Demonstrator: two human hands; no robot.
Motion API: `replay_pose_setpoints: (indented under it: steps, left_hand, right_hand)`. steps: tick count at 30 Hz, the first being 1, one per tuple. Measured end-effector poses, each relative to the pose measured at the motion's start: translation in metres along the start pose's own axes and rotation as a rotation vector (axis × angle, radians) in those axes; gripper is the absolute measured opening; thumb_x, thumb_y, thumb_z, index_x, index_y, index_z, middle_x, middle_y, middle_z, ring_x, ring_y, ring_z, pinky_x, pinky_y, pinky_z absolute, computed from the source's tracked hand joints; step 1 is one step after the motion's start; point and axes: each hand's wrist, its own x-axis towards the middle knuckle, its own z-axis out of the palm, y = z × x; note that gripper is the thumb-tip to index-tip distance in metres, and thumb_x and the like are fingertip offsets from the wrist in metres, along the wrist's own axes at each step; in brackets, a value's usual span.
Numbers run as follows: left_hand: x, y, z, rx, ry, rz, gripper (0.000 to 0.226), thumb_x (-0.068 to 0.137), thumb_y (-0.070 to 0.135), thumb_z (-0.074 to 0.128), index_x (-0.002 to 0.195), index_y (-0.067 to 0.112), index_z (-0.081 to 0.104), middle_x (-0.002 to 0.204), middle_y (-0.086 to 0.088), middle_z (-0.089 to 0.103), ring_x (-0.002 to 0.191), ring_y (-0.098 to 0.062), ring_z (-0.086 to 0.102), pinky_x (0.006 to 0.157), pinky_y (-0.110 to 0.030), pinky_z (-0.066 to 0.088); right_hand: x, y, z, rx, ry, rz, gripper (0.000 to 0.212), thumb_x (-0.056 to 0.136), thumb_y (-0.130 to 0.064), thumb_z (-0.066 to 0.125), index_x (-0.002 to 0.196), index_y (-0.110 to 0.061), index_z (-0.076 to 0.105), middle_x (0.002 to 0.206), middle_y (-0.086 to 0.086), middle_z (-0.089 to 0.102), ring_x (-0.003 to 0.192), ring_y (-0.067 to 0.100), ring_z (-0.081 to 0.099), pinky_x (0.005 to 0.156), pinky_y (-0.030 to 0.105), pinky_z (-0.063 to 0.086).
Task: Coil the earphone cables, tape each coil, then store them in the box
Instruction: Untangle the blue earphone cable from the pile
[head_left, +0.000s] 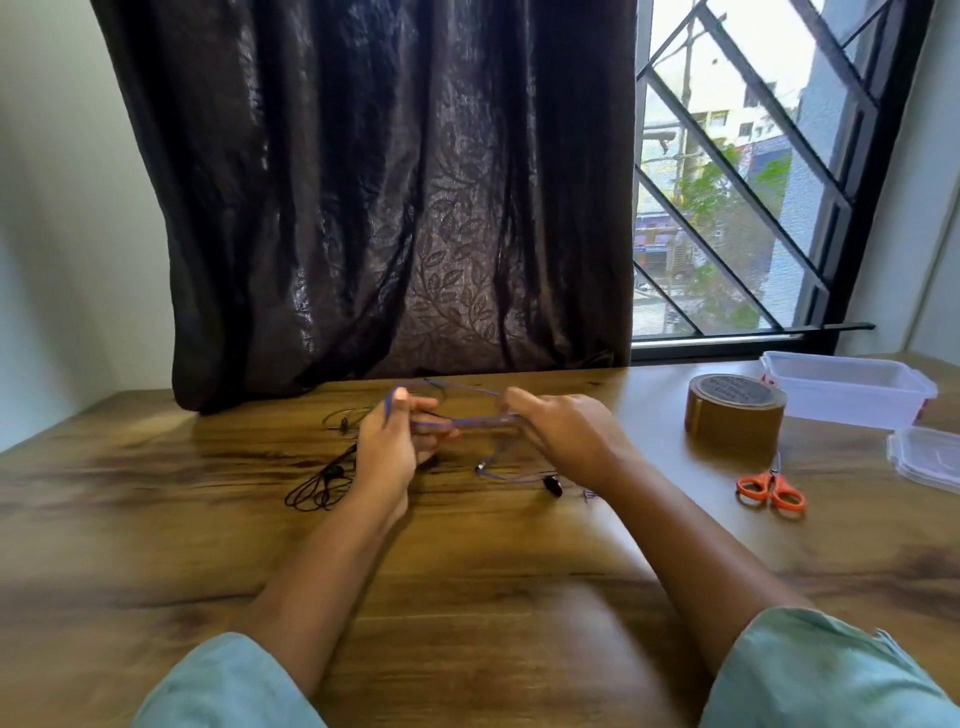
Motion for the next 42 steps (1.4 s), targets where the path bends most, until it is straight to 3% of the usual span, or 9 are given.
replay_pose_setpoints:
  steps: [4,7,11,15,20,25,28,33,42]
  left_hand:
    - [0.008,0.009,-0.02,0.091,0.093,-0.133,0.036,0.1,0.037,0.038,0.08,0.013,0.057,0.055,-0.002,0.041,0.041,-0.011,0.054,0.056,-0.028,0.047]
    - [0.009,0.012,-0.027,0.604,-0.056,-0.09,0.037,0.1,0.035,0.043,0.077,0.011,0.06,0.049,0.002,0.047,0.047,-0.015,0.053,0.059,-0.03,0.044]
    - [-0.008,0.006,-0.011,1.326,-0.137,0.013,0.037,0.082,0.053,0.062,0.091,0.017,0.054,0.084,0.001,0.061,0.084,-0.021,0.061,0.07,-0.032,0.047]
    - [-0.028,0.014,0.008,1.522,0.094,0.248,0.067,0.074,0.06,0.066,0.111,0.009,0.045,0.11,-0.006,0.056,0.109,-0.026,0.053,0.074,-0.035,0.047]
    - [-0.044,0.036,0.017,1.668,0.059,0.305,0.055,0.087,0.068,0.036,0.083,0.017,0.057,0.075,0.003,0.052,0.079,-0.022,0.059,0.058,-0.028,0.041]
    - [-0.057,0.044,0.024,1.276,0.081,0.8,0.025,0.093,0.043,0.045,0.081,0.023,0.054,0.068,0.011,0.054,0.059,-0.008,0.05,0.046,-0.022,0.032]
    - [-0.051,0.029,0.024,1.075,-0.106,0.642,0.036,0.092,0.057,0.039,0.112,0.029,0.049,0.094,0.016,0.059,0.08,-0.005,0.058,0.065,-0.031,0.05]
    - [-0.035,0.018,0.015,0.842,-0.253,0.551,0.028,0.096,0.032,0.05,0.071,0.023,0.06,0.053,0.003,0.054,0.049,-0.01,0.05,0.05,-0.031,0.038]
    - [0.015,0.022,-0.045,0.355,0.583,0.257,0.03,0.099,0.029,0.044,0.084,0.01,0.06,0.076,-0.006,0.058,0.074,-0.02,0.054,0.072,-0.033,0.041]
  right_hand:
    - [-0.008,0.018,-0.012,0.014,0.034,0.171,0.021,0.1,-0.03,0.042,0.11,-0.014,0.051,0.095,0.005,0.073,0.084,0.036,0.064,0.06,0.035,0.036]
    - [-0.011,0.026,-0.014,-0.048,0.032,0.256,0.025,0.103,-0.033,0.034,0.105,-0.014,0.05,0.083,0.008,0.069,0.078,0.036,0.062,0.059,0.033,0.028]
    - [-0.009,0.018,-0.013,-0.031,0.014,0.252,0.029,0.103,-0.034,0.031,0.107,-0.013,0.049,0.08,0.01,0.067,0.075,0.038,0.061,0.058,0.035,0.033]
    - [-0.002,0.008,-0.012,-0.052,0.038,0.204,0.023,0.103,-0.033,0.033,0.103,-0.016,0.049,0.082,0.007,0.069,0.076,0.036,0.064,0.055,0.034,0.031]
    - [0.002,-0.004,-0.01,-0.131,0.015,0.163,0.022,0.102,-0.028,0.032,0.113,-0.02,0.05,0.093,-0.001,0.071,0.08,0.027,0.067,0.056,0.03,0.032]
    - [0.004,-0.012,-0.013,-0.132,0.025,0.142,0.014,0.099,-0.027,0.042,0.109,-0.019,0.049,0.09,0.0,0.07,0.077,0.027,0.067,0.055,0.03,0.033]
    - [0.006,-0.021,-0.012,-0.1,-0.009,0.07,0.013,0.092,-0.019,0.048,0.105,-0.017,0.049,0.084,0.001,0.068,0.072,0.029,0.066,0.053,0.03,0.035]
    - [0.003,-0.019,-0.012,-0.083,0.03,0.007,0.011,0.091,-0.025,0.047,0.093,-0.015,0.051,0.071,0.001,0.066,0.059,0.028,0.063,0.047,0.029,0.031]
    - [-0.005,0.013,-0.006,-0.037,0.045,0.204,0.018,0.1,-0.029,0.042,0.1,-0.018,0.055,0.094,0.003,0.072,0.087,0.031,0.066,0.06,0.031,0.032]
